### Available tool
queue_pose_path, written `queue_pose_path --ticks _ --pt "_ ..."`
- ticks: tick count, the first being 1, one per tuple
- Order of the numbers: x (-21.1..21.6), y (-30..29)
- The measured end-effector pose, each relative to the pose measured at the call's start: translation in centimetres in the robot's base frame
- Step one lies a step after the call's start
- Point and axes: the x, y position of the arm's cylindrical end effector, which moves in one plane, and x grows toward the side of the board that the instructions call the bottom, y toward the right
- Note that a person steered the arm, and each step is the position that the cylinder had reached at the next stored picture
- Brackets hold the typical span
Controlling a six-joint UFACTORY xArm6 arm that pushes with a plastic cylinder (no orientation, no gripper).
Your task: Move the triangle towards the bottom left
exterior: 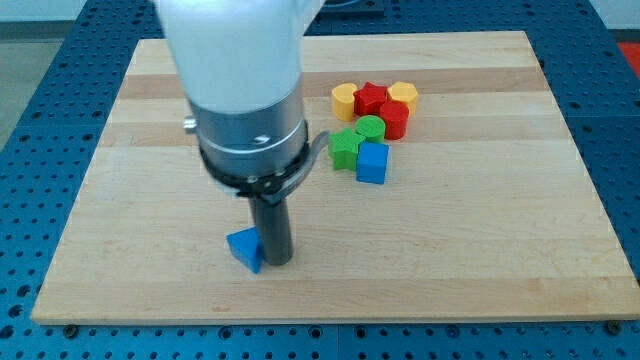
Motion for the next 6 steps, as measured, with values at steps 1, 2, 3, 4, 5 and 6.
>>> queue_pose_path --ticks 1,2,3,4,5,6 --pt "1.1 -2.6" --pt "0.9 -5.1" --pt "-0.4 -5.2" --pt "-2.0 -5.0" --pt "-3.9 -4.1" --pt "-4.4 -4.8"
